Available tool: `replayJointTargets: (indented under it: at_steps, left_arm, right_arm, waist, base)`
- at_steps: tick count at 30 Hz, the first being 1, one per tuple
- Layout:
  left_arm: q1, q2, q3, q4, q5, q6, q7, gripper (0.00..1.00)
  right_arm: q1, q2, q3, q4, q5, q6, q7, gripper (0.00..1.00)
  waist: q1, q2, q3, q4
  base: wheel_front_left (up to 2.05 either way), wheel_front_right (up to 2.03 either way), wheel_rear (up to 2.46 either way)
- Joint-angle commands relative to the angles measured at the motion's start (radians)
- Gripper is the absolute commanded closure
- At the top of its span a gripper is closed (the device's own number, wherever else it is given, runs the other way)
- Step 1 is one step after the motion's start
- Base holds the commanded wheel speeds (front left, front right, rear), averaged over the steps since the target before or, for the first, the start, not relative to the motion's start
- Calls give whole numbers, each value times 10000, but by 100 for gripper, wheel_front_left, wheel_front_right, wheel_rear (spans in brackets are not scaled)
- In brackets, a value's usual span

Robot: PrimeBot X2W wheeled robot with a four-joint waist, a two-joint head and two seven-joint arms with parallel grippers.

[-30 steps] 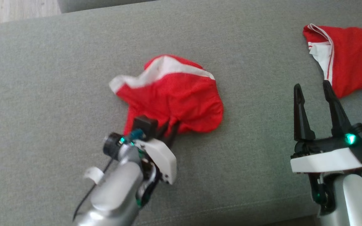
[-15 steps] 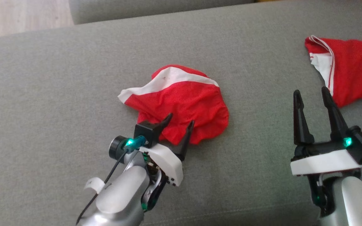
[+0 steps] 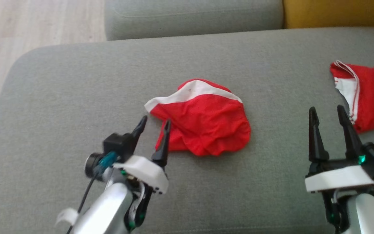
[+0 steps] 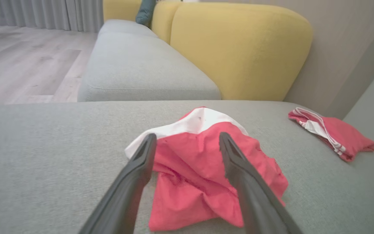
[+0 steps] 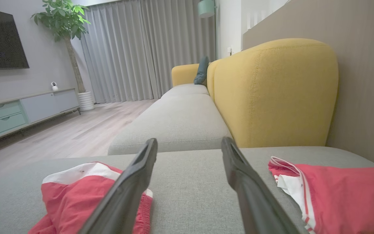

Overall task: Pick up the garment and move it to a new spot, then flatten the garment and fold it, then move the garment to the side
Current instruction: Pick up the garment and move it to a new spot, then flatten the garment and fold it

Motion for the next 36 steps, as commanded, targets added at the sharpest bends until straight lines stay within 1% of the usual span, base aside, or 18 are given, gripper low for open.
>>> replayJointTargets:
  at_steps: [1, 10, 17, 27, 36]
  left_arm:
    - [90, 247, 623, -691, 129, 167, -120, 0]
    - [1403, 525, 1512, -1951, 324, 495, -121, 0]
    - [2125, 554, 2007, -2427, 546, 579, -121, 0]
    - [2432, 427, 2371, -2552, 844, 469, -122, 0]
    - [2497, 316, 2460, -2460, 973, 344, -122, 0]
  right_arm:
    - [20, -39, 153, -201, 119, 65, -153, 0]
    - [206, -39, 176, 315, 276, 65, -247, 0]
    - [368, -39, 313, 877, 391, 65, -313, 0]
    - [291, -39, 391, 1344, 434, 65, -428, 0]
    - [235, -39, 410, 1424, 409, 65, -433, 0]
  waist:
    - [1, -1, -147, 210]
    - [1, -1, -306, 545]
    - [1, -1, -412, 706]
    - [1, -1, -487, 785]
    - [1, -1, -456, 760]
  base:
    - [0, 0, 0]
    - [0, 0, 0]
    - [0, 0, 0]
    - [0, 0, 0]
    - [0, 0, 0]
